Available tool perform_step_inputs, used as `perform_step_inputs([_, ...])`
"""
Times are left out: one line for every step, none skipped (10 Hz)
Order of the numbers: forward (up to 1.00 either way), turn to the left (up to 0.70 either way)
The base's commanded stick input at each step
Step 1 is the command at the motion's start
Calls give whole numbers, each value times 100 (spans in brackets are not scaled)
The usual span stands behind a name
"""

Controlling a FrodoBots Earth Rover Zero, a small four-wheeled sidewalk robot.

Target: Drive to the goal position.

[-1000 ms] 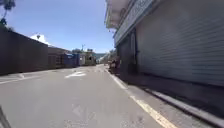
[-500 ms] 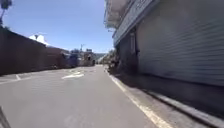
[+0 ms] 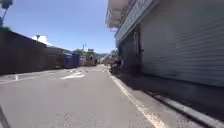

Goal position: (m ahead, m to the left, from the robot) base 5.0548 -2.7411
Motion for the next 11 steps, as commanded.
perform_step_inputs([45,0])
perform_step_inputs([45,0])
perform_step_inputs([45,0])
perform_step_inputs([45,0])
perform_step_inputs([45,0])
perform_step_inputs([45,0])
perform_step_inputs([45,0])
perform_step_inputs([45,1])
perform_step_inputs([45,17])
perform_step_inputs([45,27])
perform_step_inputs([45,8])
